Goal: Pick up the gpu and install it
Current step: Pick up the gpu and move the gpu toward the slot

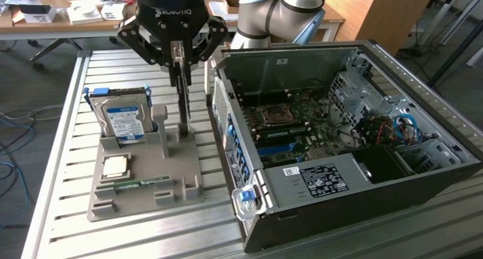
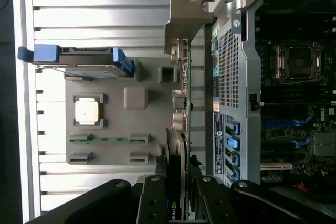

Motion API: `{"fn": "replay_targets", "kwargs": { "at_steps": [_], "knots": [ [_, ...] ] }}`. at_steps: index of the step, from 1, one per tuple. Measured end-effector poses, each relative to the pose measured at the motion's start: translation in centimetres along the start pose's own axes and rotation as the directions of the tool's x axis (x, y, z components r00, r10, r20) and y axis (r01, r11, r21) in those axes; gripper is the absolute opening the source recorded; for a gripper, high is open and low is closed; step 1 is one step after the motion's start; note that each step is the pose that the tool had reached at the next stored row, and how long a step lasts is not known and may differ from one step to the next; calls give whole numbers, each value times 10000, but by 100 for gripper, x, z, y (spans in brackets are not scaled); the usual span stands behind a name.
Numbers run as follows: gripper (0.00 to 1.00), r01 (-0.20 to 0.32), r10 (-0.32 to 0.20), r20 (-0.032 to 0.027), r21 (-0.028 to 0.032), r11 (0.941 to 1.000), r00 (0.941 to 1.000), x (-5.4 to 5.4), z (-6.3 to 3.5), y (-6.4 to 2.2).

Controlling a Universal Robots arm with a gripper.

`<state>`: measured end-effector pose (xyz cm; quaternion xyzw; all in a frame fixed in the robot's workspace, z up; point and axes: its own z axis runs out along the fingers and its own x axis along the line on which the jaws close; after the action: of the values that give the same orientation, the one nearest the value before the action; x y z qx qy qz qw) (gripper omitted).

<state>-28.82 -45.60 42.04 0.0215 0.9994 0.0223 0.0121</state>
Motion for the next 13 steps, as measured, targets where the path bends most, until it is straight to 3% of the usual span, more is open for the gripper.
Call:
{"fn": "replay_targets", "kwargs": {
  "at_steps": [8,13],
  "knots": [
    [26,4,-4,0,0,10000,10000,-4,-165,7],
    [26,4,-4,0,0,10000,10000,-4,-183,8]
  ]
}}
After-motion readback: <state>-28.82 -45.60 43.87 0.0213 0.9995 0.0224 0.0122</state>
